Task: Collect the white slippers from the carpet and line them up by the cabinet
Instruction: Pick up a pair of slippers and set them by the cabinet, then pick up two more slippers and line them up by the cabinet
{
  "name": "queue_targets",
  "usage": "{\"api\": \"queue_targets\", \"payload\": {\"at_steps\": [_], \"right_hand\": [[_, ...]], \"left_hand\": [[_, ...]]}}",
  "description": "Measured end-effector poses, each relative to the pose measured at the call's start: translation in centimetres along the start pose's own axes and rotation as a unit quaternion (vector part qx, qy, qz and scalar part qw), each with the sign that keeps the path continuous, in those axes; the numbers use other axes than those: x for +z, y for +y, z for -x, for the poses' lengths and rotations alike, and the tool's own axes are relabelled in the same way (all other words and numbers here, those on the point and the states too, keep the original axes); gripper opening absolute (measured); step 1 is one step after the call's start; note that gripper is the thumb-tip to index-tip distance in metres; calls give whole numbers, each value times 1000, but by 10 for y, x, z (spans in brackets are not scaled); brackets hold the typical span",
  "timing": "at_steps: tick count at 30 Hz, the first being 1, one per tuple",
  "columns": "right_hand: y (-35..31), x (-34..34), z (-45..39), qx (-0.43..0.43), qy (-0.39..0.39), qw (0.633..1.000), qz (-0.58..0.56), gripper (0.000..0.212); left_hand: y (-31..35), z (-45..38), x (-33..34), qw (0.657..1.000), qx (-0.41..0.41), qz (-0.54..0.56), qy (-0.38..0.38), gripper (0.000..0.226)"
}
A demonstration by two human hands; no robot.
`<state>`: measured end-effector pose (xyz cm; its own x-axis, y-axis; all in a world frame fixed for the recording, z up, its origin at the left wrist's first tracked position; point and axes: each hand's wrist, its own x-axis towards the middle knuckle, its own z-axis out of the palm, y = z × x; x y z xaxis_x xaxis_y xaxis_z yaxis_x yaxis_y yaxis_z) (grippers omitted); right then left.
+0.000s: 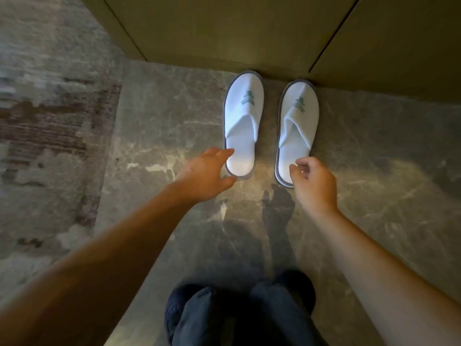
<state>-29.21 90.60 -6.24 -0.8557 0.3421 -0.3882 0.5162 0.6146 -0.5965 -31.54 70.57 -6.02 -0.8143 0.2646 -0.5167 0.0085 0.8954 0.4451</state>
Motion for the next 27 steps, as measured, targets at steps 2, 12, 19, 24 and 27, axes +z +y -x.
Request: {"api": "queue_targets", "payload": {"at_steps": [2,12,19,24,27], "right_hand": [[-42,-33,34,-13,-47,999,-20,15],[-288,-209,238,-53,-229,964,-125,9],[-372,-269,341,-78,-297,939,-152,11],[-385,-280,368,-98,-397,908,-97,14],[-401,-274,366,-118,-439,890,-38,14]], "left_hand": [[18,48,-45,999,-34,22,-5,54],[110,316,-282,982,-123,129,55,46],[127,450,-359,954,-192,173,155,44],[133,512,-356,905,-295,214,221,44],[136,545,-347,840,-383,268,276,43]]}}
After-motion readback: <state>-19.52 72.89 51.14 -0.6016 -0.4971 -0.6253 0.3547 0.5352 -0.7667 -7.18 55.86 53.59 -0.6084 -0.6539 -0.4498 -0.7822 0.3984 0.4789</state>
